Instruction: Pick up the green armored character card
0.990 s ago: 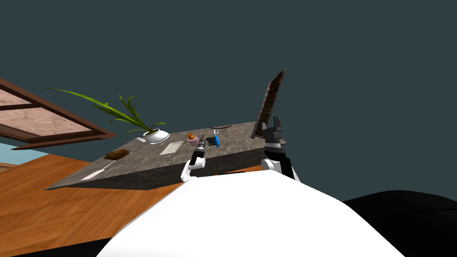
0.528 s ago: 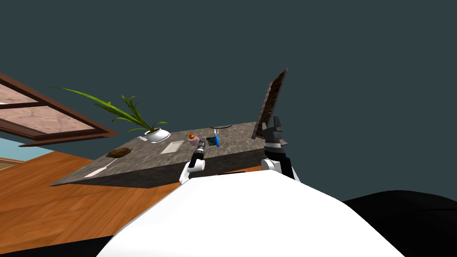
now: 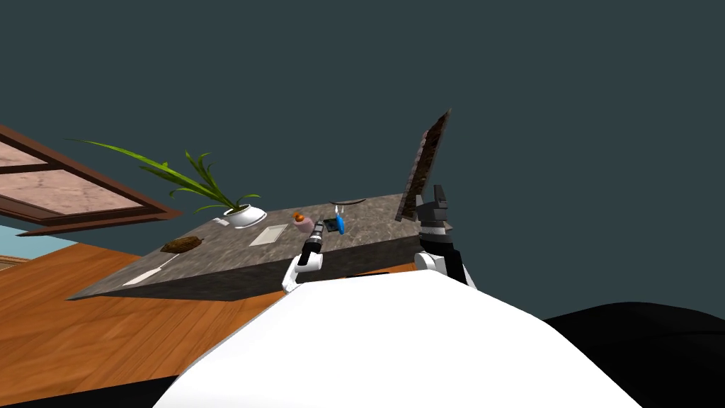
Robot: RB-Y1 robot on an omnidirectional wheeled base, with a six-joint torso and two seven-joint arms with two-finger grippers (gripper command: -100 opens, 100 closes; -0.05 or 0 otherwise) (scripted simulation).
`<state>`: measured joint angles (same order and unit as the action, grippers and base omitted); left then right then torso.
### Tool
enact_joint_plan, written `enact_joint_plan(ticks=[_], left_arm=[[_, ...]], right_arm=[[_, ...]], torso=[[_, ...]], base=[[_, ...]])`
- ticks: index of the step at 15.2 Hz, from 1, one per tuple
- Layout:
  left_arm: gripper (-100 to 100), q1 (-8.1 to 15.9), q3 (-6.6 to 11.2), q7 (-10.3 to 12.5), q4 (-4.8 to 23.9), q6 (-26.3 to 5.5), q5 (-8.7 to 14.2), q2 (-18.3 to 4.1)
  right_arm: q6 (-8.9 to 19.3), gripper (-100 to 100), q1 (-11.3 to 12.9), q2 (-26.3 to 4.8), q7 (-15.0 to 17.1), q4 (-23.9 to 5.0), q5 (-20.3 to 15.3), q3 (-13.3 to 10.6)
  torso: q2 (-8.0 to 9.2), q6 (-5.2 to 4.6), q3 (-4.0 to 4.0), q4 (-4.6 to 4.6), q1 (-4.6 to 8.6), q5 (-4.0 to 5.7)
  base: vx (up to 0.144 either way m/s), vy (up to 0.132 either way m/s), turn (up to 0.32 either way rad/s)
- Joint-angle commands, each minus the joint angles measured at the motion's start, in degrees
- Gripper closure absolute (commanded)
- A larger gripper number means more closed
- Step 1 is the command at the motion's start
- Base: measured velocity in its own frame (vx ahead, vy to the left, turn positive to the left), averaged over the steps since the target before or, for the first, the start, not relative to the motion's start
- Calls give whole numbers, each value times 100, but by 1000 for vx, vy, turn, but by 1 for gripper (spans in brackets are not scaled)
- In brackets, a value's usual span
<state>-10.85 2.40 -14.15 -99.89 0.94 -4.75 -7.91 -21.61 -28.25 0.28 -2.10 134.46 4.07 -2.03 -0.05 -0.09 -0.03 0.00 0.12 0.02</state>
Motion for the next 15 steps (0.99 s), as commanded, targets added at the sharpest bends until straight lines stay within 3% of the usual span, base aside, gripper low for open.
enact_joint_plan(ticks=[1,3,4,5,9,10,11,15], left_arm=[[-100,200,83,7,163,-45,-2,7],[-100,355,144,10,283,-79,-6,18],[-100,240,98,7,175,-67,-4,14],[100,97,42,6,83,-22,0,0],[100,-161,-61,1,-117,35,5,-17],[100,-61,-23,5,-46,33,5,-16],[-100,-48,95,-68,70,200,-60,31],[-100,-6,295,-185,266,459,-165,109]], right_arm=[[0,0,0,0,0,0,0,0],[0,0,0,0,0,0,0,0],[0,0,0,0,0,0,0,0],[0,0,0,0,0,0,0,0],[0,0,0,0,0,0,0,0],[0,0,0,0,0,0,0,0],[0,0,0,0,0,0,0,0],[0,0,-1,1,0,0,0,-1]], torso=[[0,0,0,0,0,0],[2,1,1,0,-14,-3],[2,1,1,0,-15,-4],[2,2,1,0,-13,-4],[-7,4,-15,-23,-3,-14],[-9,3,-17,-25,-3,-15],[-11,2,-18,-26,-4,-15],[-22,1,-25,-28,30,-9]], base=[[-5,27,-68],[-7,31,-44],[-3,18,-20],[3,1,60],[8,-21,54],[0,-16,19],[13,-49,62],[19,-102,65]])
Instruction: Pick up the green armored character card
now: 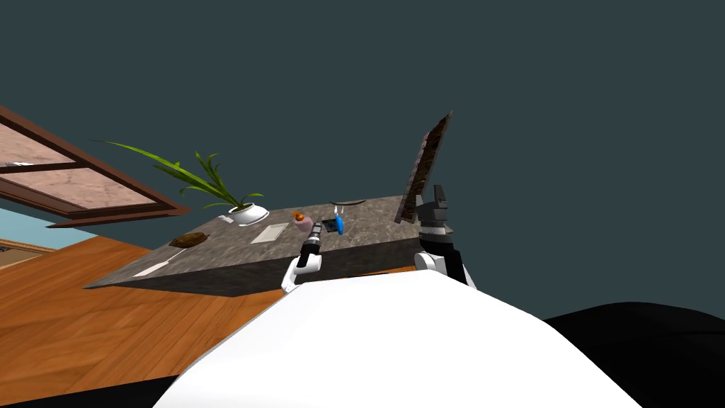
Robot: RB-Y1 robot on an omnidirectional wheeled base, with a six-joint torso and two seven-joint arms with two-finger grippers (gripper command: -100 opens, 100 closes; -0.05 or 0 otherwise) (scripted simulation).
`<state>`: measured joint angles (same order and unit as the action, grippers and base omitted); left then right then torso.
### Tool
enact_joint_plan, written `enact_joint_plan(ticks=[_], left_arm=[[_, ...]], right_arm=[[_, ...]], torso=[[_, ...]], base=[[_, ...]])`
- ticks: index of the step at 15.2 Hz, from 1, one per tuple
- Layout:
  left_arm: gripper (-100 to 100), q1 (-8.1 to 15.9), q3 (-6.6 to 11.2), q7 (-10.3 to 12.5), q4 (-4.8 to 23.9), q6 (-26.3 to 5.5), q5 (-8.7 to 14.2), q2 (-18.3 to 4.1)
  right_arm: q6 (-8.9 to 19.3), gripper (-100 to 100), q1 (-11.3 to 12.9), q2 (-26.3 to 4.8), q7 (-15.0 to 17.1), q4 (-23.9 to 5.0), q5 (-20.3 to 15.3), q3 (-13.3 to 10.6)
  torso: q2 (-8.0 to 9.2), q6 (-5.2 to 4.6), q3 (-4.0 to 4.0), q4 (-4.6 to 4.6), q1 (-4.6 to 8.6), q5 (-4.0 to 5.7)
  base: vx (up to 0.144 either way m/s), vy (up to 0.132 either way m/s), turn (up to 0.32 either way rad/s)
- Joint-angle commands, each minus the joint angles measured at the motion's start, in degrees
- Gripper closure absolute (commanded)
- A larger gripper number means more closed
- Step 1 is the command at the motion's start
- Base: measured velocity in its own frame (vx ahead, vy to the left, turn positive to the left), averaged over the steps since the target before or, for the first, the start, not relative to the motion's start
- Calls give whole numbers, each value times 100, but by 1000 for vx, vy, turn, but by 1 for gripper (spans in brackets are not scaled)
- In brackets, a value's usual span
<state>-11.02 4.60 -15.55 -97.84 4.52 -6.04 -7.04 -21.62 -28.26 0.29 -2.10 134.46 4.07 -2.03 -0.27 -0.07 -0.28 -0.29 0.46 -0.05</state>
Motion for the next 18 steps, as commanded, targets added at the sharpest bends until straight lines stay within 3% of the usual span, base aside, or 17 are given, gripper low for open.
enact_joint_plan(ticks=[1,5,6,10,11,12,14,15,16,18], left_arm=[[-100,22,128,-76,113,171,-64,44],[-100,65,332,-196,312,436,-171,110],[-100,45,271,-153,237,337,-137,82],[-100,477,454,-201,433,203,-150,119],[-100,373,408,-194,369,234,-152,119],[100,220,352,-179,325,300,-146,99],[100,50,284,-164,253,364,-143,85],[100,156,344,-180,305,313,-147,92],[-100,136,337,-175,292,328,-145,87],[-100,379,516,-211,396,226,-155,126]], right_arm=[[0,0,0,0,0,0,0,0],[0,0,0,0,0,0,0,0],[0,0,0,0,0,0,0,0],[0,0,1,-1,0,0,0,1],[0,0,1,-2,0,0,0,1],[0,0,0,-2,0,0,0,1],[0,0,0,-1,0,0,0,1],[0,0,0,-1,0,0,0,1],[0,0,0,-1,0,0,0,1],[0,0,1,-1,0,0,0,1]], torso=[[0,0,0,0,0,0],[-3,0,-1,0,-2,0],[-3,0,-1,-1,-4,0],[5,-2,3,2,-54,-10],[6,-2,4,2,-62,-12],[7,0,4,2,-61,-13],[9,0,6,3,-44,-10],[12,-11,7,3,-24,-8],[10,-14,6,1,-18,-7],[11,-17,6,2,-22,-7]], base=[[13,-108,78],[20,-103,62],[10,-56,32],[-5,25,-51],[-4,32,-26],[-1,2,53],[4,-27,95],[8,-22,35],[2,-6,3],[-10,19,-117]])
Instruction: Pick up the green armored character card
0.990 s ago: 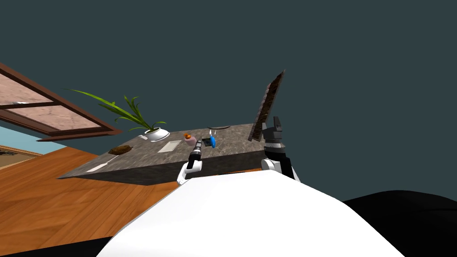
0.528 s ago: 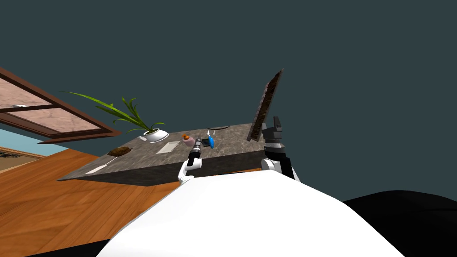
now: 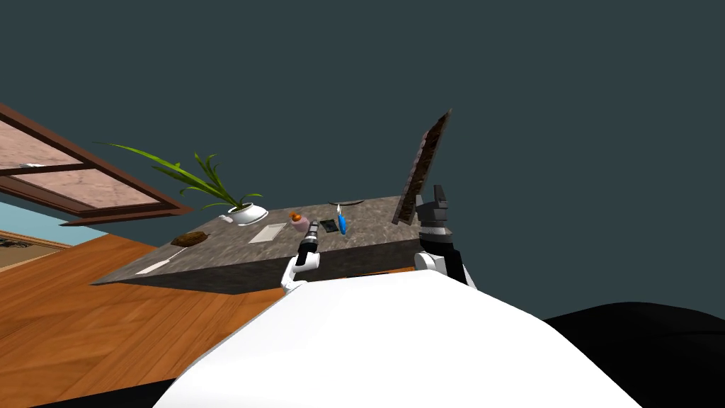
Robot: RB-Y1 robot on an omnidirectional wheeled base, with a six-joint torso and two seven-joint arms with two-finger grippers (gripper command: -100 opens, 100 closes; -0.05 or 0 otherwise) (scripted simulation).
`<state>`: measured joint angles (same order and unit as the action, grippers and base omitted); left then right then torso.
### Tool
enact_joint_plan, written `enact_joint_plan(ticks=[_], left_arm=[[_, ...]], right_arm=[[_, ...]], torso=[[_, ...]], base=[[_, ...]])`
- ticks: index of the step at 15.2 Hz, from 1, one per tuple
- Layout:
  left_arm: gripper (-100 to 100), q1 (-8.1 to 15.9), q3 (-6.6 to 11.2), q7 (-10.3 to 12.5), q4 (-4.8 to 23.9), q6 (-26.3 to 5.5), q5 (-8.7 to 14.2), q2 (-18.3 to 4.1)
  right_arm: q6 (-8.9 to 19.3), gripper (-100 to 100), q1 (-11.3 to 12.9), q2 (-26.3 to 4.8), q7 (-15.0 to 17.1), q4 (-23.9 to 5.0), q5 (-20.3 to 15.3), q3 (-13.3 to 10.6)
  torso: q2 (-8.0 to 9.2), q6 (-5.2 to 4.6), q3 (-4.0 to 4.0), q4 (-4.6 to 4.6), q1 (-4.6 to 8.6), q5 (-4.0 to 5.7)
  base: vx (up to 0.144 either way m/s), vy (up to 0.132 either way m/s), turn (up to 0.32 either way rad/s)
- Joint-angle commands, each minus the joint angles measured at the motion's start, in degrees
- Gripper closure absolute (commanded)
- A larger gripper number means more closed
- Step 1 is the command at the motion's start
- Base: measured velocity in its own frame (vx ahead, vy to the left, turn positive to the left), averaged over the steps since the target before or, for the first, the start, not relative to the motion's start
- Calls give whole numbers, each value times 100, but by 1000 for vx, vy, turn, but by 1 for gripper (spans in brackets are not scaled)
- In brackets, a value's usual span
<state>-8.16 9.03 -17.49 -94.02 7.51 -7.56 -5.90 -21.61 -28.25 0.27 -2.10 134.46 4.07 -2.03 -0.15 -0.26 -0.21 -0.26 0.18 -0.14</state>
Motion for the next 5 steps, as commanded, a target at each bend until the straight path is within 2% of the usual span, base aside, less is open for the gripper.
enact_joint_plan(ticks=[1,2,3,4,5], left_arm=[[-100,173,133,-29,49,-107,-7,26],[-100,97,62,-18,35,-43,-8,22],[100,-68,-46,7,-55,-5,3,-13],[100,-108,-76,13,-72,12,5,-19],[100,-15,-16,-10,-15,-18,-3,2]], right_arm=[[0,0,0,0,0,0,0,0],[0,0,0,0,0,0,0,0],[0,0,0,0,0,0,0,0],[0,0,-1,0,0,0,0,1],[0,0,-2,0,0,0,0,1]], torso=[[0,0,0,0,0,0],[3,0,1,1,-4,-1],[3,3,2,0,-4,-2],[1,7,1,-1,2,-1],[-2,8,-1,-1,8,1]], base=[[-24,36,-142],[-14,25,-60],[2,2,122],[13,-17,183],[8,-16,68]])
